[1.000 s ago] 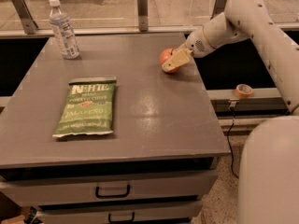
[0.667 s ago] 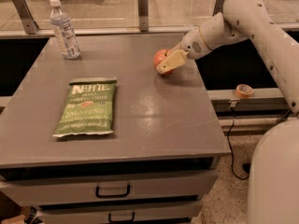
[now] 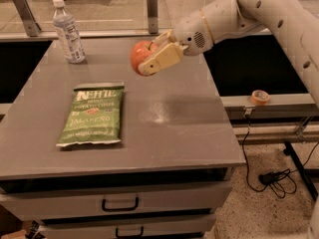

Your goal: Pick apple

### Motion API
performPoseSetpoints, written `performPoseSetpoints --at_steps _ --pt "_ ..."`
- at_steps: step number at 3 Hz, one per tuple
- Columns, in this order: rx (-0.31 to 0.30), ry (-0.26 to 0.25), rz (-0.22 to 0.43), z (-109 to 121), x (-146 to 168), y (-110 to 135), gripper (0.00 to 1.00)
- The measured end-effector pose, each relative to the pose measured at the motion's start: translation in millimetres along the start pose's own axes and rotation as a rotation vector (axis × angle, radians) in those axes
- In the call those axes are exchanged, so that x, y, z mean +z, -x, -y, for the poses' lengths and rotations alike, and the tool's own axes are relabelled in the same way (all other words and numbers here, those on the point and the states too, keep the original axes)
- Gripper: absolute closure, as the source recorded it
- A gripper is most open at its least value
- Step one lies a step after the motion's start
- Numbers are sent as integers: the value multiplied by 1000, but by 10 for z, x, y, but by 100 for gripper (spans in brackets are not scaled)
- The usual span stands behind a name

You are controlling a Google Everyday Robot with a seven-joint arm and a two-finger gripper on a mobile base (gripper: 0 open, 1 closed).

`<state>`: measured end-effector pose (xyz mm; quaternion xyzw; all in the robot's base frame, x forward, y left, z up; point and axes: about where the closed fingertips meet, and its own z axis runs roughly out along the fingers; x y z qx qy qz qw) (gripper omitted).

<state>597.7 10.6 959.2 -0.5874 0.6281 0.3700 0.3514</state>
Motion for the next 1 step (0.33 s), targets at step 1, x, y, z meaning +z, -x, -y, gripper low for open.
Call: performPoseSetpoints --at_steps 1 --pt "-13 29 26 -89 61 129 100"
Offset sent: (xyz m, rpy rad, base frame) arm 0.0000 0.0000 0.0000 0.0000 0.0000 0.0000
